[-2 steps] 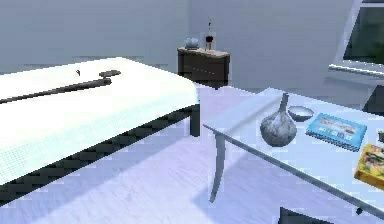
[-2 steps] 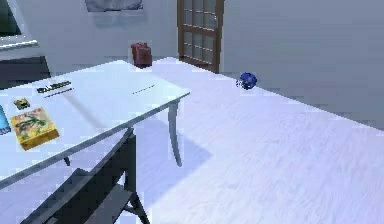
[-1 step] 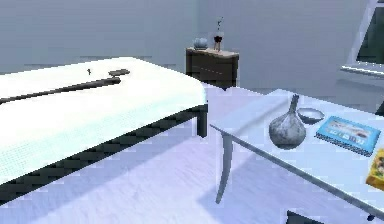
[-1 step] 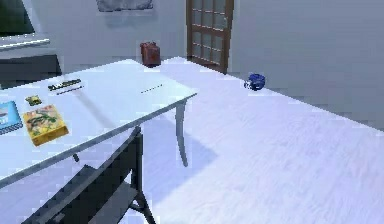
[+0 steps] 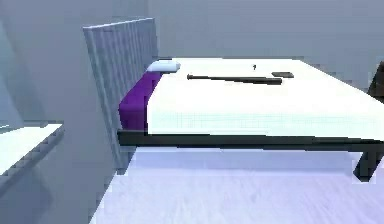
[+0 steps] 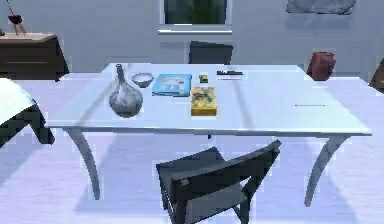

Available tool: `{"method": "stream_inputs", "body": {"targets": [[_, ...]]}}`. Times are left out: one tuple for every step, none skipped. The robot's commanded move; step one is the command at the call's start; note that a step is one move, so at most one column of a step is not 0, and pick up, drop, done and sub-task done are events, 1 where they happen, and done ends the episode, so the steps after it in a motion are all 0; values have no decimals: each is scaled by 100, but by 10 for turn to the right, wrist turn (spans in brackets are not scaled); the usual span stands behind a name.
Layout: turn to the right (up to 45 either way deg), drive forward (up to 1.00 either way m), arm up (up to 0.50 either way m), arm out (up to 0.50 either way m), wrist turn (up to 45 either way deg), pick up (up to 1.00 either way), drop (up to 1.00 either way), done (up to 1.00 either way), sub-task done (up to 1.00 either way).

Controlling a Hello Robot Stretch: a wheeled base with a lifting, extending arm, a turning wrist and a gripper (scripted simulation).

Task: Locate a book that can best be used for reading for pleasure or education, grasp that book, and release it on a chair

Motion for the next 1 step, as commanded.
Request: {"method": "stream_inputs", "body": {"targets": [[-420,0,0,0,0,0,0,0,0]]}}
